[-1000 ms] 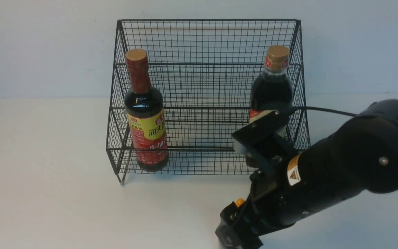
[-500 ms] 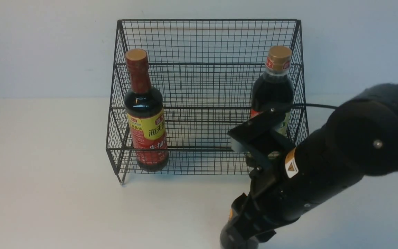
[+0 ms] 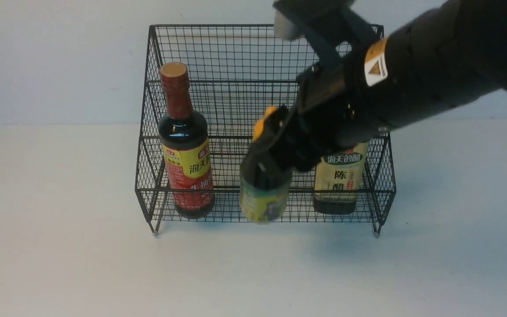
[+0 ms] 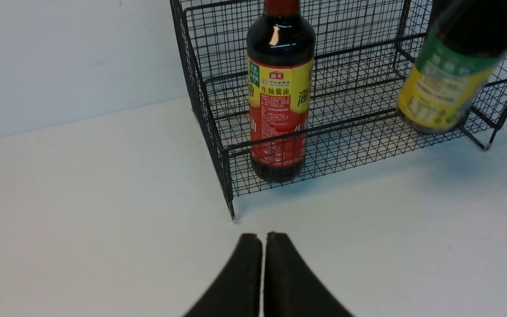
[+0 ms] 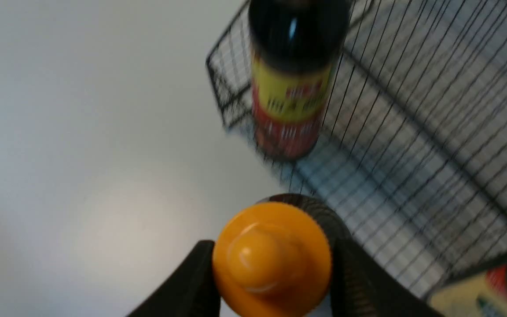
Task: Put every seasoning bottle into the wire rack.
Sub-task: Use the right arm to put the condiment bottle back on the shelf
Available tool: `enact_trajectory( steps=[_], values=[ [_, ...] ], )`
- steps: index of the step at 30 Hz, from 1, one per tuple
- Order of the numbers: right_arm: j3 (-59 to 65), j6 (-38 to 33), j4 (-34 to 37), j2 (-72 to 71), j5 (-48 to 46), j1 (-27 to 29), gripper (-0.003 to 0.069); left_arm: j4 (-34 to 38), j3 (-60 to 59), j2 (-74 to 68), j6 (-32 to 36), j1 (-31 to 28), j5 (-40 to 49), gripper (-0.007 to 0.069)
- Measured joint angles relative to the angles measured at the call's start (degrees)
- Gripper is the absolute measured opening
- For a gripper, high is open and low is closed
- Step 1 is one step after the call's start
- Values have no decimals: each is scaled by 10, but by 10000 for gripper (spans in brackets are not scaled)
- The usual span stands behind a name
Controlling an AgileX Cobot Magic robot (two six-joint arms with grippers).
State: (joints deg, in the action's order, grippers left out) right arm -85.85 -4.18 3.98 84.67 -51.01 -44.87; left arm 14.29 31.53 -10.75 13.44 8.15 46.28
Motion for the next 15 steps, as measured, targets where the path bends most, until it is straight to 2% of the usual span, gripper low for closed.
enact_trajectory(
  steps=[5,15],
  values=[
    [-8,0,-30,18,91,0,302,0,0,0,0,0,0,-4],
    [-31,26,-46,113,102,19,299,0,0,0,0,0,0,-4]
  ],
)
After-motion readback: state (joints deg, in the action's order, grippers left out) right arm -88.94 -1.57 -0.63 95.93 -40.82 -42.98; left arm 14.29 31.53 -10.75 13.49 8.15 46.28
